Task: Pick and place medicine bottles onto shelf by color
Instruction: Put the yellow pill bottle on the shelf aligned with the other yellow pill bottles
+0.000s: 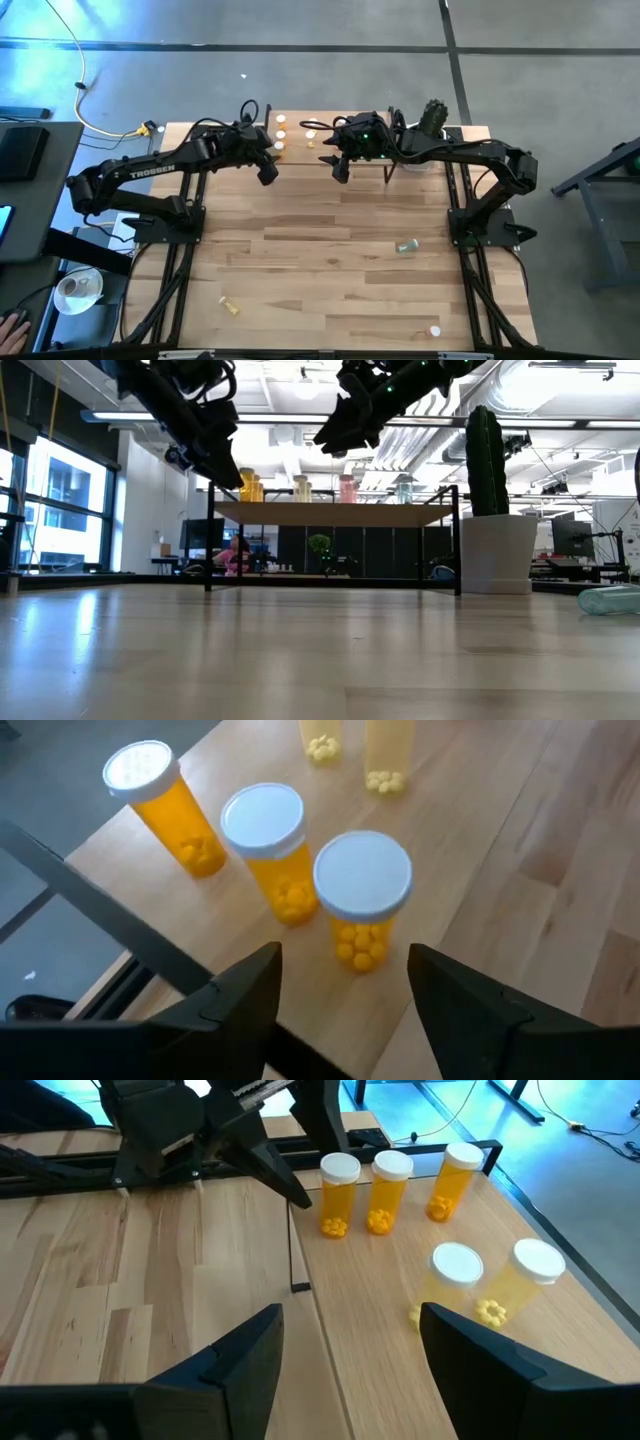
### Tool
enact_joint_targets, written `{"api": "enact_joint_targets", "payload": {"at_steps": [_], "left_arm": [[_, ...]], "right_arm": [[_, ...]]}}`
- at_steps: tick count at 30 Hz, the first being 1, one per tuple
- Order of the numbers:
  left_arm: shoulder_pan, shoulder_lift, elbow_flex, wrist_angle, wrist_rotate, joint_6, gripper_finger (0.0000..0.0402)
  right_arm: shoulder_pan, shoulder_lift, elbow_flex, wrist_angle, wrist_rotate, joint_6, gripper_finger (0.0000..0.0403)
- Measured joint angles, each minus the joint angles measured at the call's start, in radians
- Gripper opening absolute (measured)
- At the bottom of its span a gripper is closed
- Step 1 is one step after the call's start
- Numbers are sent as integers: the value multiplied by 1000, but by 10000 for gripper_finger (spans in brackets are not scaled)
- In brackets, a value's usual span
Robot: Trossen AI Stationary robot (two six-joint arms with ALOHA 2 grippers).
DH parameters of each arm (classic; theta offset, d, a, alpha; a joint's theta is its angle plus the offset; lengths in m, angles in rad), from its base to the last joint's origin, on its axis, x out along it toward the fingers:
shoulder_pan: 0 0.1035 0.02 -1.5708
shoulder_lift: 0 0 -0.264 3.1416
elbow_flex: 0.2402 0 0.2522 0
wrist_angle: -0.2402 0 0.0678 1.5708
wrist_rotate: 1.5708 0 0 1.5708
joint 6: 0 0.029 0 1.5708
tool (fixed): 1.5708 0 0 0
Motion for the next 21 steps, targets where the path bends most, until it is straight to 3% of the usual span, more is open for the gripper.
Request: {"api": "enact_joint_targets", "payload": {"at_steps": [14,21], "left_arm": [[0,-92,0,-20,31,68,208],[-8,-168,0,-96,33,36,209]], "right_arm": [[41,-1,0,0,0,18,227],[94,-68,1,-113,48,41,227]]}}
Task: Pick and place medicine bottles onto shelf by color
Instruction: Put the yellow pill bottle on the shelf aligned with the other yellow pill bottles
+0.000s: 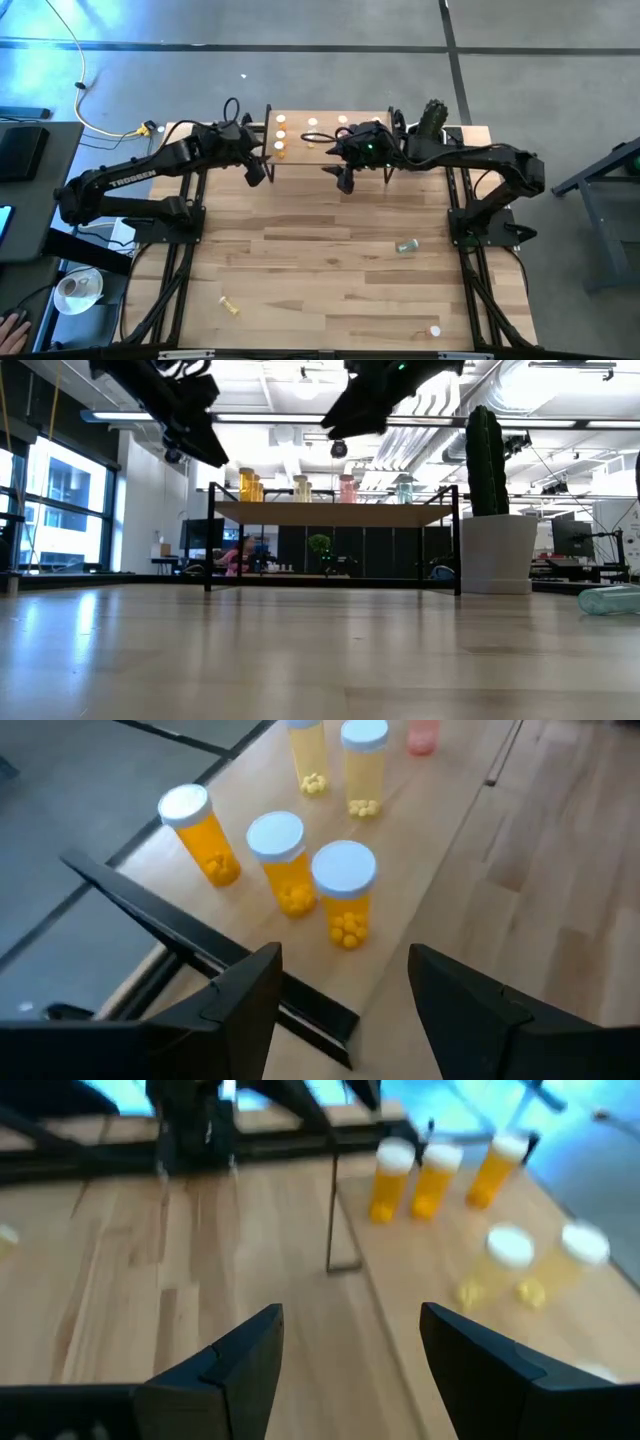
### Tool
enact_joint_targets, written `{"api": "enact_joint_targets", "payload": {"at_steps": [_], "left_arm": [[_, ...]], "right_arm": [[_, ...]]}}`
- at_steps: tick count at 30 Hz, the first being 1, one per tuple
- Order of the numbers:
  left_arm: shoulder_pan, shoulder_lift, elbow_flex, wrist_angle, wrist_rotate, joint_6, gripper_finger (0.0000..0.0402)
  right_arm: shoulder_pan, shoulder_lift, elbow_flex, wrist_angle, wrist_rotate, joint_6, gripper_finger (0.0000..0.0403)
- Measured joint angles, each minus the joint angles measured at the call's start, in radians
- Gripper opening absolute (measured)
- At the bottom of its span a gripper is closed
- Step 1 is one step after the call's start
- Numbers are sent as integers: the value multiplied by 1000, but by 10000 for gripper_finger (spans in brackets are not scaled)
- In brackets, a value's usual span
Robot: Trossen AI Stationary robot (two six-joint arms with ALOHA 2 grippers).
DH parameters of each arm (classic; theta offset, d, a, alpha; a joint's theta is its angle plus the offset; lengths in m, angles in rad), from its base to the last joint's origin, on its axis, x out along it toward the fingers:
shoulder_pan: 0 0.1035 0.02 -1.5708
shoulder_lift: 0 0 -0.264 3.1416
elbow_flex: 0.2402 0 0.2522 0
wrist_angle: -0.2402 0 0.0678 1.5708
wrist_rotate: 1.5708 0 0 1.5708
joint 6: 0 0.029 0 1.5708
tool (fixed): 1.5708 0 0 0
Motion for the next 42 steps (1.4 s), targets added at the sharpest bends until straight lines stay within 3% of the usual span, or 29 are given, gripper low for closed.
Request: {"api": "enact_joint_targets", "payload": {"at_steps": [9,18,27,42], "left_arm": [[-111,-71,0,-44,96,-95,209],[-335,-70,-30,-85,100,-229,207],[-567,-58,-58,-89,85,-456,207],[-945,20,-58,-114,-98,-791,207]], "right_arm": [[111,-68,-1,-240,28,76,227],[266,-67,-72,-298,33,201,227],[427,-67,-154,-234,149,329,227],[572,-66,-232,60,223,372,227]]}}
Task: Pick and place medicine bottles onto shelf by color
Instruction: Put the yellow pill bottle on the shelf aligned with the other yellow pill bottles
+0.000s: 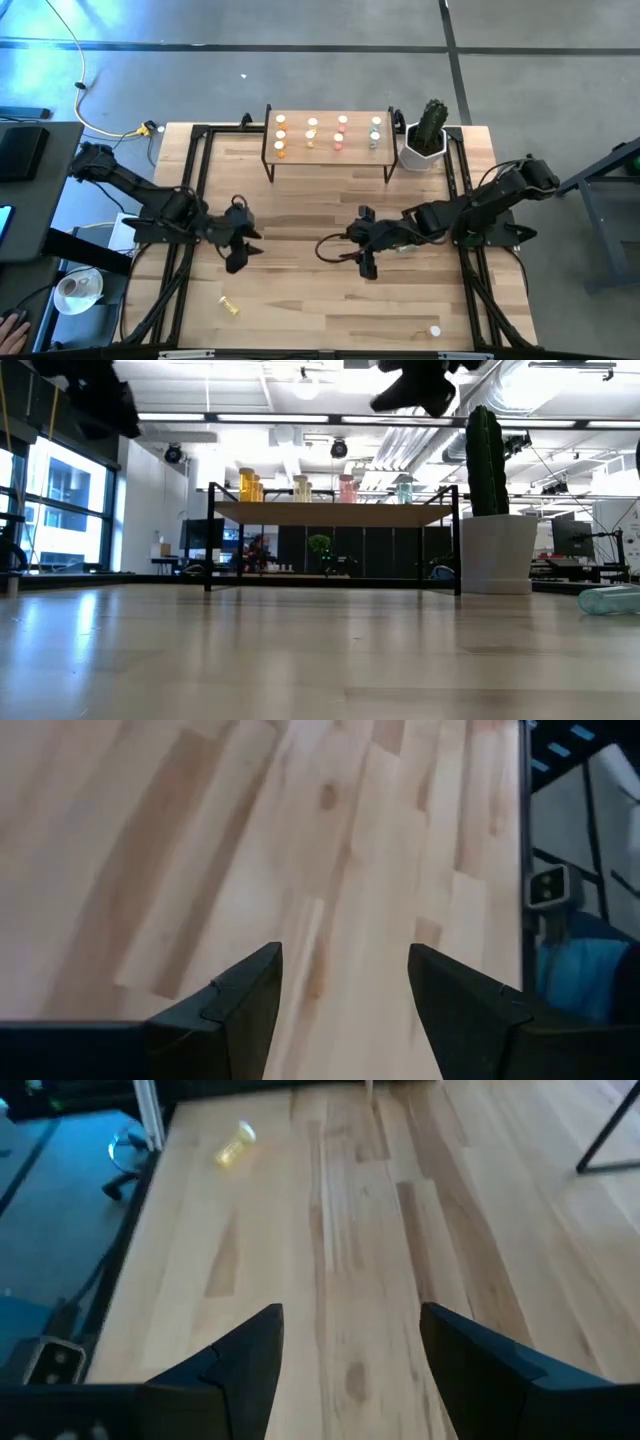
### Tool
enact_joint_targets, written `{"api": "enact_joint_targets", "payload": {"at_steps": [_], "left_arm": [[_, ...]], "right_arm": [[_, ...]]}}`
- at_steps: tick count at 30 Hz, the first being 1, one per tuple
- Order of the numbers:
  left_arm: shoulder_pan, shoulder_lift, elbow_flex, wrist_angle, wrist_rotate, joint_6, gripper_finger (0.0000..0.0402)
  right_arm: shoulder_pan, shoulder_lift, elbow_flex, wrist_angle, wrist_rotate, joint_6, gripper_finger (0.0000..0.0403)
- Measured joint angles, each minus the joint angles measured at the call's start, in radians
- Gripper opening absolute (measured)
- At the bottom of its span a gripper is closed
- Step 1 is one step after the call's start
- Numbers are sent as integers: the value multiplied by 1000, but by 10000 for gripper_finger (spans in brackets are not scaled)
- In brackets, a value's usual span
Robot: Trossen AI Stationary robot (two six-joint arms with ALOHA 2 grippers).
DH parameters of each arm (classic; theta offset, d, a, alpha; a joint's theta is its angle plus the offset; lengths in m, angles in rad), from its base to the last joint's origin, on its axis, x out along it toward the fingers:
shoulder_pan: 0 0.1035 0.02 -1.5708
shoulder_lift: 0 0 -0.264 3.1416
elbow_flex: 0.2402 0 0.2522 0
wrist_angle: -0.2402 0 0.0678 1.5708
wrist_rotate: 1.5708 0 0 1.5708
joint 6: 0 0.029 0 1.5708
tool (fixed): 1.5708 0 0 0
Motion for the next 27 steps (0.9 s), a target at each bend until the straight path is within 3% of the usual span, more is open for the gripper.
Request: {"api": "enact_joint_targets", "payload": {"at_steps": [16,23,27], "left_arm": [[-279,101,1,-21,-10,-378,207],[-360,127,1,-31,-17,-694,206],[-400,155,1,-31,37,-860,206]], "right_arm": [[9,49,0,159,22,-60,227],[2,62,0,191,24,-88,227],[-1,62,0,189,26,-95,227]]}}
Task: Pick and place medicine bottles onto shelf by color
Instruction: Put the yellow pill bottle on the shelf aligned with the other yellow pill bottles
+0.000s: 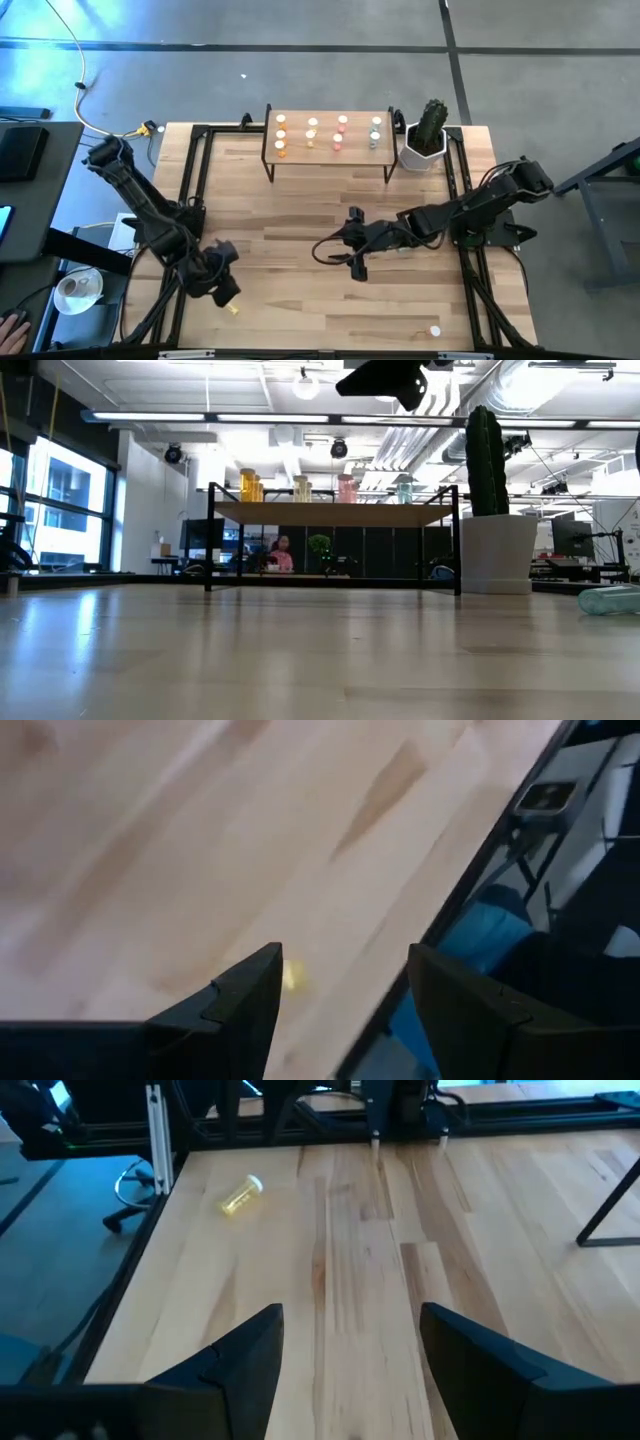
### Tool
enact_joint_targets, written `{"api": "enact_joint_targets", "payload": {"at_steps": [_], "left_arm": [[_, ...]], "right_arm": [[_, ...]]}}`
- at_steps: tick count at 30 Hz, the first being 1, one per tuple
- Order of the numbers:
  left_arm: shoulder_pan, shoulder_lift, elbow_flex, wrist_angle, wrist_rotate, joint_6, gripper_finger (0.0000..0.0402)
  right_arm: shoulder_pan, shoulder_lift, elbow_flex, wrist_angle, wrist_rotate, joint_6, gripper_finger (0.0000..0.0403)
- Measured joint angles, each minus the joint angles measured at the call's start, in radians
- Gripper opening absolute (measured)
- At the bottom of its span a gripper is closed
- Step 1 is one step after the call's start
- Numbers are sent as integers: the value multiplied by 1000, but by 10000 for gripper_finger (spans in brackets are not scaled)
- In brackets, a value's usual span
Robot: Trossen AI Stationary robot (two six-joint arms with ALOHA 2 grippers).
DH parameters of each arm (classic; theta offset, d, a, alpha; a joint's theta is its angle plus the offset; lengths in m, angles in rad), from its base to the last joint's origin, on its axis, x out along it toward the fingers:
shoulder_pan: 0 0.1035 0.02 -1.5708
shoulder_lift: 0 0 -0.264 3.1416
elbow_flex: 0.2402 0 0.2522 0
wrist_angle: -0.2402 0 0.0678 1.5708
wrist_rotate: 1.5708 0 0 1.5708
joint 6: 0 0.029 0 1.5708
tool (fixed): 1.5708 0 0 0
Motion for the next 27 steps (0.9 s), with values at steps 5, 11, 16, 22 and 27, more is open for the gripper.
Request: {"api": "enact_joint_targets", "payload": {"at_steps": [5,11,16,22,27], "left_arm": [[-43,45,0,1,54,-151,206],[-73,91,0,4,99,-106,206],[-90,125,0,27,95,96,206],[-90,174,0,107,103,324,206],[-90,218,10,180,108,481,206]], "right_arm": [[-4,0,0,-23,0,-5,227],[-4,0,0,-44,0,-5,227],[-4,0,0,-49,0,-5,227],[-4,0,0,-48,0,-5,227],[-5,0,0,-45,0,7,227]]}}
